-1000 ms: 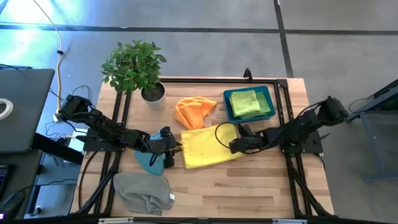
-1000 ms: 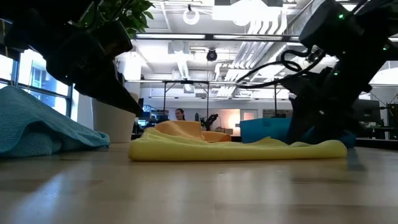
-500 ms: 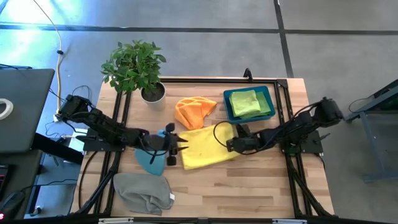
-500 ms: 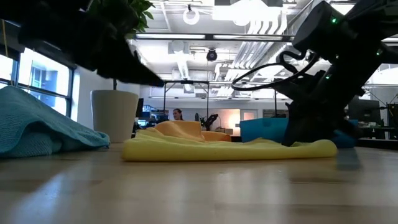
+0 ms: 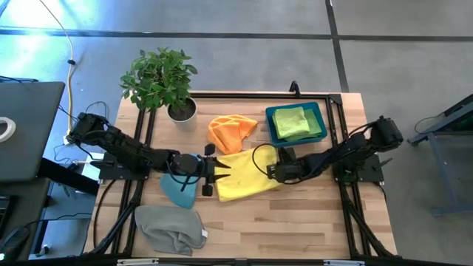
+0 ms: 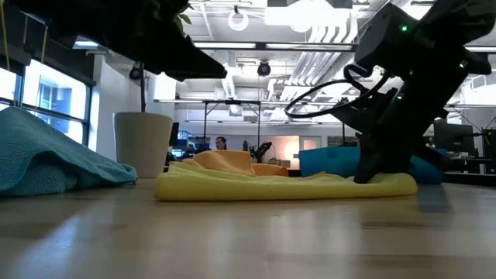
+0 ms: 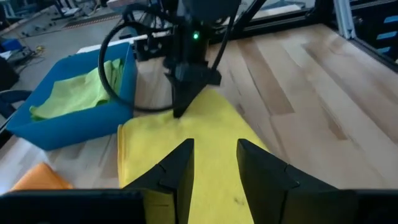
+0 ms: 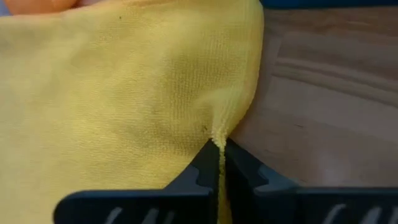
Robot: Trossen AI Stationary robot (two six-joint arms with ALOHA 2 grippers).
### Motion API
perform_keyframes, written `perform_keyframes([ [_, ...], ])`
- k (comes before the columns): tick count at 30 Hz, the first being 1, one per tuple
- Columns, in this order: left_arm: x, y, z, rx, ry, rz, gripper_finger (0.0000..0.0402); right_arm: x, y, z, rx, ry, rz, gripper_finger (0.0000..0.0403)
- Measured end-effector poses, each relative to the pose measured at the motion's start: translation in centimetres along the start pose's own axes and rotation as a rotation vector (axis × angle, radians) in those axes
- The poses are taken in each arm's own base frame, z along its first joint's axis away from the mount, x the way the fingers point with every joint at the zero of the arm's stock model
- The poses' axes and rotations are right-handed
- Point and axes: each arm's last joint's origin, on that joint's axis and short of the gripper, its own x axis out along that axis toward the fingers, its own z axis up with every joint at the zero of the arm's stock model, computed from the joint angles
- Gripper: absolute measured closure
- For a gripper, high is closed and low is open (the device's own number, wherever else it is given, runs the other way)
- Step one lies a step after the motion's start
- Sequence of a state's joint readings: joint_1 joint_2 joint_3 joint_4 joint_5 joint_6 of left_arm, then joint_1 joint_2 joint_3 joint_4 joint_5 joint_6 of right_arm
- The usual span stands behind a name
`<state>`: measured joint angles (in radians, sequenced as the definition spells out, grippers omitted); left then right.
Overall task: Fold microfiber towels
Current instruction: Fold the yellow microfiber cloth
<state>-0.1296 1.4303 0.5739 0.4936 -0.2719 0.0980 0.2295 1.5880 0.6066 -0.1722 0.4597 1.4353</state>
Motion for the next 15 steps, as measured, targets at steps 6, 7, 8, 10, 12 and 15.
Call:
perform_keyframes([
  [6,0.1,0.0,0.0,0.011,0.007,-0.037,0.0291,-1.8,1.5,1.0,-0.113,0.056,-0.186,0.0402],
  [7,0.1,0.0,-0.1,0.013,0.012,-0.038,0.0291,-2.4,1.8,1.3,-0.128,0.064,-0.219,0.0402],
  [8,0.1,0.0,-0.1,0.014,0.016,-0.038,0.0291,-2.9,2.0,1.6,-0.151,0.073,-0.267,0.0402],
  [10,0.1,0.0,-0.2,0.014,0.026,-0.042,0.0291,-4.1,2.5,2.3,-0.184,0.092,-0.343,0.0402],
  [12,0.0,0.0,-0.4,0.0,0.042,-0.05,0.0291,-5.5,3.4,3.1,-0.201,0.102,-0.383,0.0402],
  [15,0.0,-0.1,-0.6,-0.023,0.069,-0.059,0.0291,-7.4,4.5,4.1,-0.187,0.109,-0.428,0.0402],
])
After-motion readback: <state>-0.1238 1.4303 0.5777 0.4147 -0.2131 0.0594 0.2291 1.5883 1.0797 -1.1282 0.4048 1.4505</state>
